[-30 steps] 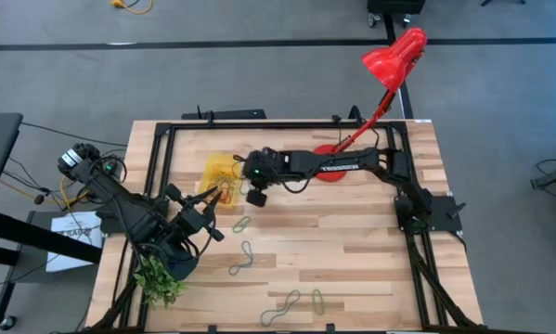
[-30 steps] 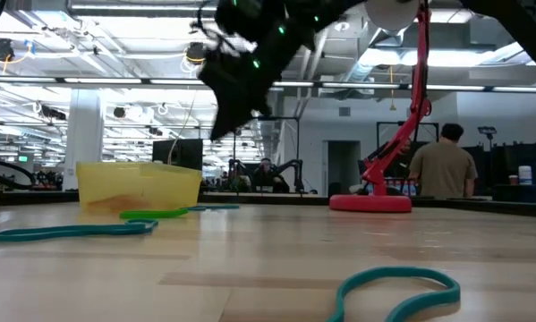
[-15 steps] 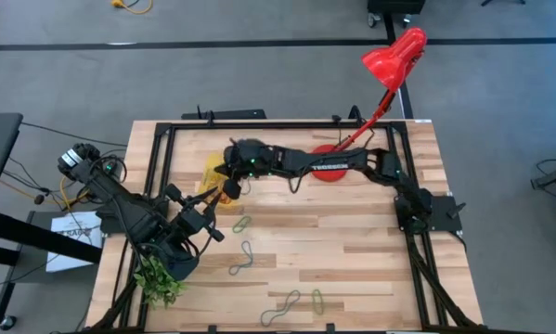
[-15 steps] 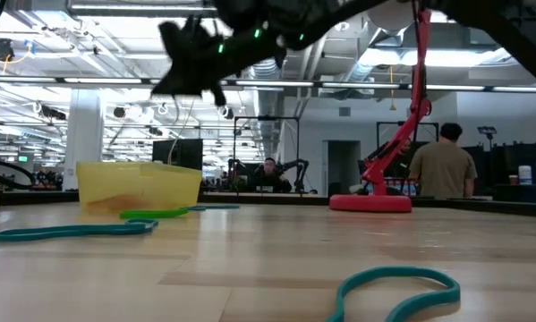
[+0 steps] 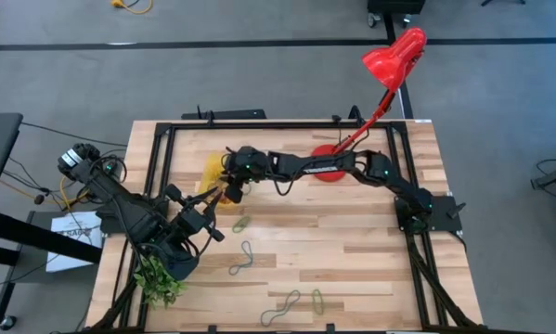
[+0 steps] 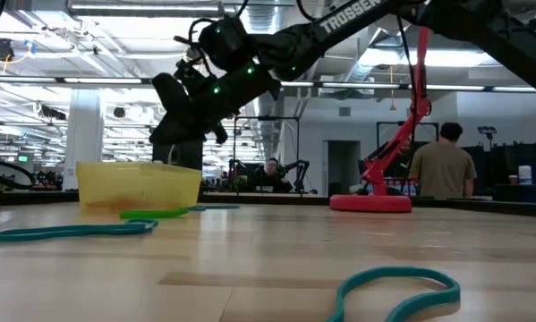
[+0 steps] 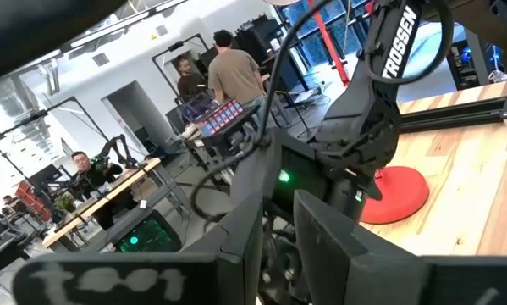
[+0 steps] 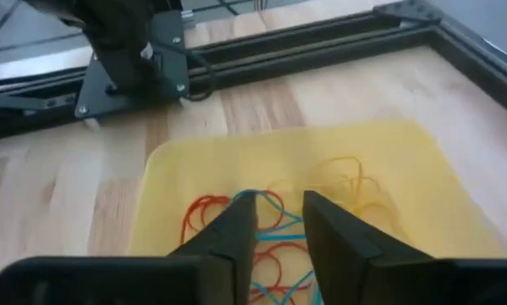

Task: Pick and place items into bin
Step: Put the blue rubber band into the yellow bin

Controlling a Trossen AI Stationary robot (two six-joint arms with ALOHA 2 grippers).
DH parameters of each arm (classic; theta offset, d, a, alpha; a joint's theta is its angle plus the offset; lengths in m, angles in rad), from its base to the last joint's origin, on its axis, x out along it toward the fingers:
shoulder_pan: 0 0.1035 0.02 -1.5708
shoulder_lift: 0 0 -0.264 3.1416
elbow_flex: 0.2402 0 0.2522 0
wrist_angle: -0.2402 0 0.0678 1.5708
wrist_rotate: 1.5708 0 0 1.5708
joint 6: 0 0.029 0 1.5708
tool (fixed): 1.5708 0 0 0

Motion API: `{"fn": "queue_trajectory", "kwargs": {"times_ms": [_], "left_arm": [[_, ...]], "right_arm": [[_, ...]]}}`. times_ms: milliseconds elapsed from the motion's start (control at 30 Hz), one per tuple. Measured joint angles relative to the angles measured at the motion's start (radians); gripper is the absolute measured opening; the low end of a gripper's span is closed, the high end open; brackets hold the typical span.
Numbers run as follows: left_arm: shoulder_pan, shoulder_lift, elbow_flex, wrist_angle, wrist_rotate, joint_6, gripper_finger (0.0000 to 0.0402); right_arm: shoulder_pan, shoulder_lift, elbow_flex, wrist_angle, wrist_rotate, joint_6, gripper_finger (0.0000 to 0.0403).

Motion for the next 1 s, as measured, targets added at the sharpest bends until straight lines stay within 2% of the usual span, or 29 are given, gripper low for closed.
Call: {"fn": "queue_trajectory", "kwargs": {"times_ms": [100,200,300,433,533,600,833,1000], "left_arm": [[0.0,0.0,0.0,0.0,0.0,0.0,0.0062],[0.0,0.0,0.0,0.0,0.0,0.0,0.0062],[0.0,0.0,0.0,0.0,0.0,0.0,0.0062],[0.0,0.0,0.0,-0.001,0.0,0.0,0.0062],[0.0,0.0,0.0,0.0,0.0,0.0,0.0062],[0.0,0.0,0.0,0.0,0.0,0.0,0.0062],[0.0,0.0,0.0,0.007,0.0,0.0,0.0062],[0.0,0.0,0.0,0.009,0.0,0.005,0.0062]], "right_arm": [[0.0,-0.028,0.0,-0.007,0.0,0.004,0.0115],[-0.006,-0.064,0.004,-0.108,0.0,0.004,0.0124],[-0.007,-0.096,0.002,-0.319,0.003,-0.01,0.0127],[0.001,-0.113,0.002,-0.598,0.003,-0.105,0.0124],[0.01,-0.11,-0.006,-0.707,0.004,-0.125,0.0122],[0.014,-0.109,-0.042,-0.666,0.009,-0.128,0.0121],[0.007,-0.107,-0.131,-0.35,0.029,-0.127,0.0121],[0.01,-0.106,-0.143,-0.317,0.03,-0.127,0.0121]]}}
